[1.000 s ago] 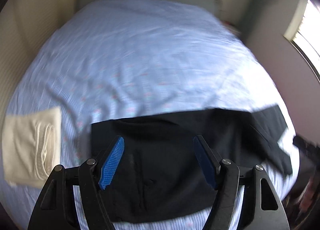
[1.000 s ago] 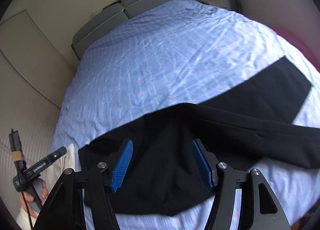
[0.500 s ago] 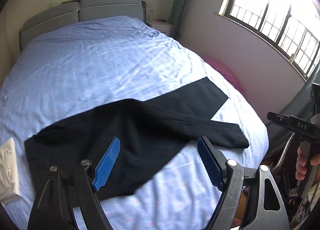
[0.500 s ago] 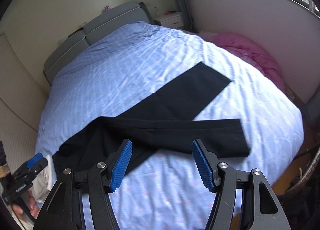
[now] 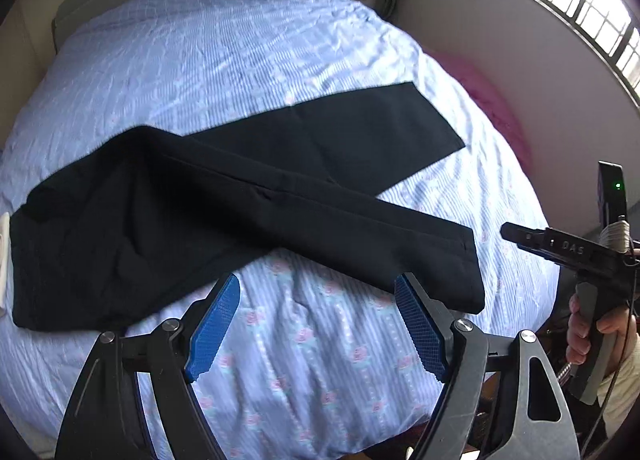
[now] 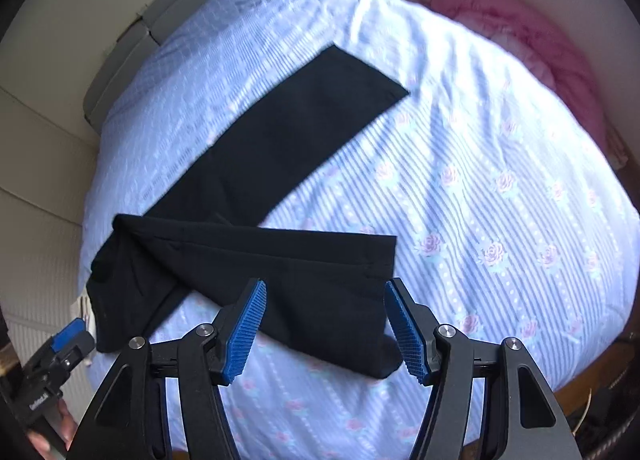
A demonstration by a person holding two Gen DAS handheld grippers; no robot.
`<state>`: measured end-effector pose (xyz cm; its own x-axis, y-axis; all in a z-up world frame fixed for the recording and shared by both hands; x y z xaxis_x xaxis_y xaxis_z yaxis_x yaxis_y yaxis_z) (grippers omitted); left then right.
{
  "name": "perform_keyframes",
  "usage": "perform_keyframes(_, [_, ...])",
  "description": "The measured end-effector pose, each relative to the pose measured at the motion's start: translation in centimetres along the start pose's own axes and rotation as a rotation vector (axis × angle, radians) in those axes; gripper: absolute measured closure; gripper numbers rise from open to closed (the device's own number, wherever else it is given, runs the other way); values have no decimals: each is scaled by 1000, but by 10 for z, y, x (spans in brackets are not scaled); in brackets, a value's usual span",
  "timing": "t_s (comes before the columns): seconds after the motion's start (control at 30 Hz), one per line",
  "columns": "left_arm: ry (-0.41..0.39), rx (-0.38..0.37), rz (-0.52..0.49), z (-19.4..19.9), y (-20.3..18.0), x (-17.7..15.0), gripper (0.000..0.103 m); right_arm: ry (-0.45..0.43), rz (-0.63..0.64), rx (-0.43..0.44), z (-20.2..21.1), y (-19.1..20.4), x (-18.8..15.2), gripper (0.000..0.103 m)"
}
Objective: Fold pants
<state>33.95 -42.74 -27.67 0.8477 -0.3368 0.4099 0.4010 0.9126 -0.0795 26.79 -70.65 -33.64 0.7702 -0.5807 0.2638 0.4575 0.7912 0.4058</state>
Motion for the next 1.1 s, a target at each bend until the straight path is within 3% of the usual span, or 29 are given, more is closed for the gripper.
perform_keyframes(0.3, [95,37,92,-50,-12,12,24,143,-27,8,-81,-33,9,47])
perform_keyframes(0.5, [122,66,70,-69,-7,21,24,204,-72,3,-115,-41,12,49])
perform_keyframes(0.6, [121,72,39,-78,-2,31,24,205,-66,29,-114,-30,14,66])
perform_keyframes(0.7, [107,69,-59,-87,6,51,24,202,-54,57,-106,-17,16,77])
perform_keyframes(0.87, [124,29,-345,-109,14,93,23,82,27,43,-69,5,42,80])
perform_keyframes(0.97, [158,-1,-505,-125,13,116,23,2,64,33,-43,18,60,80])
perform_keyframes(1.1, [251,-109,-661,-157,-8,136,22,-71,126,2,-19,29,85,81])
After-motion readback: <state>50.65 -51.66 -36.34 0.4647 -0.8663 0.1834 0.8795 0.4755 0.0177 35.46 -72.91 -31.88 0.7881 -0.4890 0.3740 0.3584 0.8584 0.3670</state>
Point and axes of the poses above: each gripper's, at about its wrist camera, not at the fingertips, and z roughly against the way its jaws point, y to its left, x to its top, the point moved 9 cm from there along -z, roughly the way its jaws point, and after that the axes turned 2 degrees about -z, right-handed, at the moved point
